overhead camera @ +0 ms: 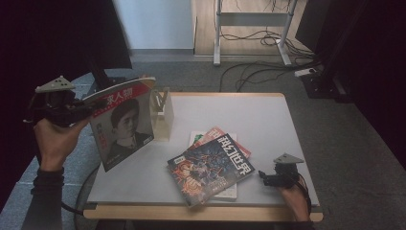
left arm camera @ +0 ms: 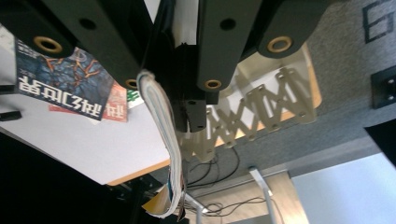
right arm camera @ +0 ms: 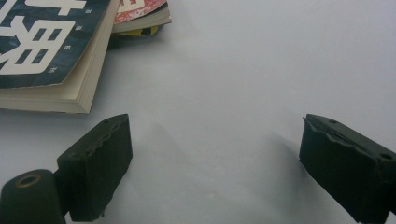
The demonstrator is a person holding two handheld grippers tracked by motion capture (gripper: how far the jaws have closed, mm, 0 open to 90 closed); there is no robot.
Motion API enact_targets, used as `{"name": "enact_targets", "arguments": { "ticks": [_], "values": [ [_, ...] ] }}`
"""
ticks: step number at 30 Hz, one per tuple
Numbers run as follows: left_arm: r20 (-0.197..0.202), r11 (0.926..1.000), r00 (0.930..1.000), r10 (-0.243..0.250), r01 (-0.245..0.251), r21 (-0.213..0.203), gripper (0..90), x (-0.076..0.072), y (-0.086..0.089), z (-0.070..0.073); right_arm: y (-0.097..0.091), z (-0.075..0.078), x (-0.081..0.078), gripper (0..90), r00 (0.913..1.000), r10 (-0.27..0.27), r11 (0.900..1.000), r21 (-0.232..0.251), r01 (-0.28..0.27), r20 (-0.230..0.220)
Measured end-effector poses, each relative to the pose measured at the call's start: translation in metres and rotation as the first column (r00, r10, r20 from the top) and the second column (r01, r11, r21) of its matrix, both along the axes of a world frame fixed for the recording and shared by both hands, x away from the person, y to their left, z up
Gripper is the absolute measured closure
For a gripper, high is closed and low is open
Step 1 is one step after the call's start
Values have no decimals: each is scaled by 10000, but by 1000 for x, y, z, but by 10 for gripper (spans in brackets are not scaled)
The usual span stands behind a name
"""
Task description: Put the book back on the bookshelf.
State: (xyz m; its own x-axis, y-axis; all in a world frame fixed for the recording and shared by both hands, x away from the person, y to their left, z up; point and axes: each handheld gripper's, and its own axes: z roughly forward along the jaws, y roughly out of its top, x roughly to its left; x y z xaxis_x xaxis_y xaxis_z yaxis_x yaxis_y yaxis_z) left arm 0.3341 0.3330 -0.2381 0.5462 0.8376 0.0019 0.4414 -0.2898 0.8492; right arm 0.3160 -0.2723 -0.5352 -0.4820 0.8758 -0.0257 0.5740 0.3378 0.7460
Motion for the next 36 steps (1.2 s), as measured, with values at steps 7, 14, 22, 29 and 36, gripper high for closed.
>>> {"name": "enact_targets", "arguments": {
  "ticks": [7, 14, 22, 29, 36],
  "values": [
    [-123, 9988, 9988, 481, -480, 16, 869, 0, 16, -1, -1, -1, 1, 83, 9999, -79, 9999, 103, 80, -122],
    [-193, 9943, 9941, 1065, -1065, 0, 869, 2, 34, -7, -1, -1, 2, 80, 9998, -67, 9999, 153, 70, -168],
    [-286, 9875, 9871, 1574, -1574, 23, 869, 12, 44, -15, -2, -1, 2, 79, 9998, -48, 9998, 179, 52, -204],
    [-231, 9822, 9821, 1868, -1871, -140, 869, 30, 42, -23, -2, -1, 2, 79, 9997, -34, 9998, 188, 38, -227],
    [-152, 9750, 9749, 2220, -2222, -104, 869, 50, 39, -33, -2, -1, 2, 78, 9997, -47, 9998, 202, 51, -235]
  ]
}}
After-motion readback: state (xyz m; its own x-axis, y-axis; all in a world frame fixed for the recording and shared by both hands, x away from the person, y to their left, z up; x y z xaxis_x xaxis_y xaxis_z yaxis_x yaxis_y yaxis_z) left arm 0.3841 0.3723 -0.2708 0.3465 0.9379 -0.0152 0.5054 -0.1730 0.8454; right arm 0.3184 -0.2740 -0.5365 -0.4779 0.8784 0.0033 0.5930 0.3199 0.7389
